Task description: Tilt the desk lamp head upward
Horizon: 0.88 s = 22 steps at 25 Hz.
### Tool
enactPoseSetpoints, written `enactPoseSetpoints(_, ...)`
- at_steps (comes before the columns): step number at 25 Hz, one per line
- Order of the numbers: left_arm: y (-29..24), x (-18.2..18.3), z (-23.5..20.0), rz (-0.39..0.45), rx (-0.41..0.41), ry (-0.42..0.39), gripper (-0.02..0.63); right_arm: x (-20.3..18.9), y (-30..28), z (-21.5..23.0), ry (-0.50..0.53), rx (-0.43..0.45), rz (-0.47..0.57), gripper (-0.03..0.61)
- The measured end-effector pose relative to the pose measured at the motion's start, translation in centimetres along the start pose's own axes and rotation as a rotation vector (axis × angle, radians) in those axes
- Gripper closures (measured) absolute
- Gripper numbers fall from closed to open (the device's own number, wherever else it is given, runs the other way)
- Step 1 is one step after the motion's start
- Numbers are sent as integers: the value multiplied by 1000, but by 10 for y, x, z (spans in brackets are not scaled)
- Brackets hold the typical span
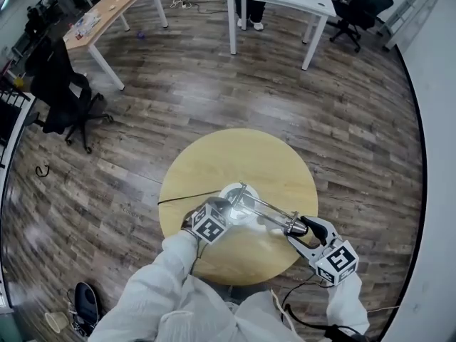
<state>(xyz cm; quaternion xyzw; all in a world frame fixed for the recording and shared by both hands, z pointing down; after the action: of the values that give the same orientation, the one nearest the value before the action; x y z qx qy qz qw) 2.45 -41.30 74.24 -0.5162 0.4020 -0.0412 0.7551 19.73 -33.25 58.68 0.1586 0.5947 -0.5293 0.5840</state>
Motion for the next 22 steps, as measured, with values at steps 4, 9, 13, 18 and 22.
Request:
enactPoseSetpoints(4, 3, 2, 1, -1, 4, -9, 618, 35, 27, -9, 67, -30, 2, 324)
enactPoseSetpoints(9, 5, 0, 2, -1, 7, -27, 620, 84, 49, -25, 131, -65, 58, 330)
enactPoseSetpoints(13, 6, 1, 4, 2, 16, -30, 619, 112, 57, -31, 165, -78, 30, 336)
enactPoseSetpoints(18, 7, -1, 3, 0, 24, -36, 620, 146, 58, -42, 215, -75, 29, 342)
enactPoseSetpoints(22, 10, -2, 6, -7, 21, -103, 620, 181, 53, -54, 273, -75, 26, 342)
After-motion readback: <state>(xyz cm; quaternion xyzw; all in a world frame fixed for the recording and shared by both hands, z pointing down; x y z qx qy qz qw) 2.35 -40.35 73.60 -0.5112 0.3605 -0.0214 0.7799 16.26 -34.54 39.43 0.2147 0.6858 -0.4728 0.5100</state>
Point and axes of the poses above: the fingertips, and each gripper's own axes: y backward along the fingers, z to its right, x out of its top, the point moved 1 cm from there along y, backward along the fingers, and after that the axes turned 11 degrees about x, right-handed, at the moved point
